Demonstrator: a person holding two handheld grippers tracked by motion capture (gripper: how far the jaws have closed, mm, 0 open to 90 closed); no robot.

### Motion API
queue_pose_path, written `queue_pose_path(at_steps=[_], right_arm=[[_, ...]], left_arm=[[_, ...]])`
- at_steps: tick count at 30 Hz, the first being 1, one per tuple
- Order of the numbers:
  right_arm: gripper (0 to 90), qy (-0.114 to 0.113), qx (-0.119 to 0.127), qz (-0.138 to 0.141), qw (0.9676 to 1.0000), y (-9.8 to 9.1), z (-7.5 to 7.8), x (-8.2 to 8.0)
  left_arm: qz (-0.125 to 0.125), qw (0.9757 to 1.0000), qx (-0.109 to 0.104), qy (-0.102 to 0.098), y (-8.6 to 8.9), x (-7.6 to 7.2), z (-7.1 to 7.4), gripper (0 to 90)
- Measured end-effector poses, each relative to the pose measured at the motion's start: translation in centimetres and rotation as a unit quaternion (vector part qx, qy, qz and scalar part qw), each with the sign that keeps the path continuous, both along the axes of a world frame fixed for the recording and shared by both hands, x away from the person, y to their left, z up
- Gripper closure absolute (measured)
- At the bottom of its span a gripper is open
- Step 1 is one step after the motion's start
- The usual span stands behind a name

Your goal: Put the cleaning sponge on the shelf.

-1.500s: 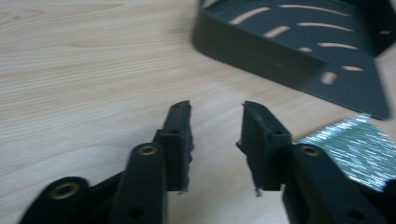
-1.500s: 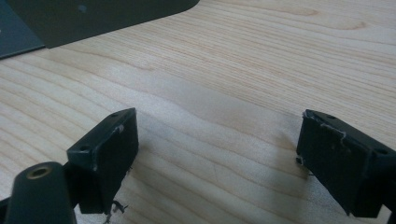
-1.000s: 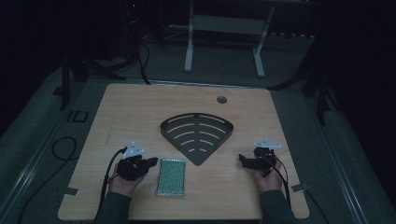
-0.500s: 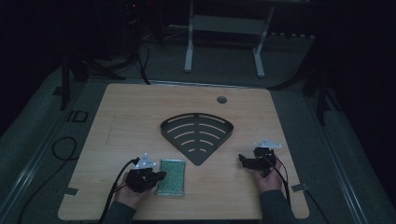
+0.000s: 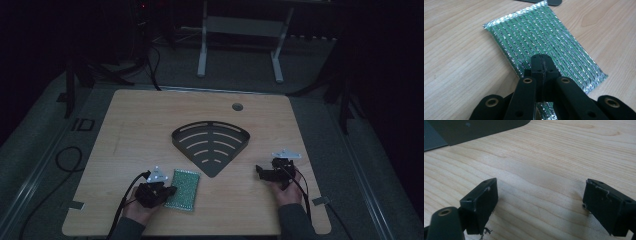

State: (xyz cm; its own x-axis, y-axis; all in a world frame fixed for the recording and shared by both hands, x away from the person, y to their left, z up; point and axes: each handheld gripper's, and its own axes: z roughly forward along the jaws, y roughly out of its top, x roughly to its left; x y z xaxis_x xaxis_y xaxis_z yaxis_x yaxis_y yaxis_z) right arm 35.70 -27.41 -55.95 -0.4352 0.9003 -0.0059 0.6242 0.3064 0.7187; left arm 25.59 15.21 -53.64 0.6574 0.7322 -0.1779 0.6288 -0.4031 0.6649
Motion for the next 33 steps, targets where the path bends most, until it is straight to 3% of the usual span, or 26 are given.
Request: queue_pose_path(at_steps=[16,30,33], right_arm=[[12.2,0.0,0.0,0.0,1.0,0.0,0.0,0.0],[12.2,0.0,0.0,0.0,1.0,0.0,0.0,0.0],[12.2,0.0,0.0,0.0,1.0,0.0,0.0,0.0]], left_arm=[[0.035,0.9989,0.028,-0.014,0.7,1.8,0.2,90.0],[0.041,0.9988,0.025,-0.011,0.9,2.3,0.2,89.5],[0.039,0.9991,0.016,-0.011,0.9,2.3,0.4,83.6]])
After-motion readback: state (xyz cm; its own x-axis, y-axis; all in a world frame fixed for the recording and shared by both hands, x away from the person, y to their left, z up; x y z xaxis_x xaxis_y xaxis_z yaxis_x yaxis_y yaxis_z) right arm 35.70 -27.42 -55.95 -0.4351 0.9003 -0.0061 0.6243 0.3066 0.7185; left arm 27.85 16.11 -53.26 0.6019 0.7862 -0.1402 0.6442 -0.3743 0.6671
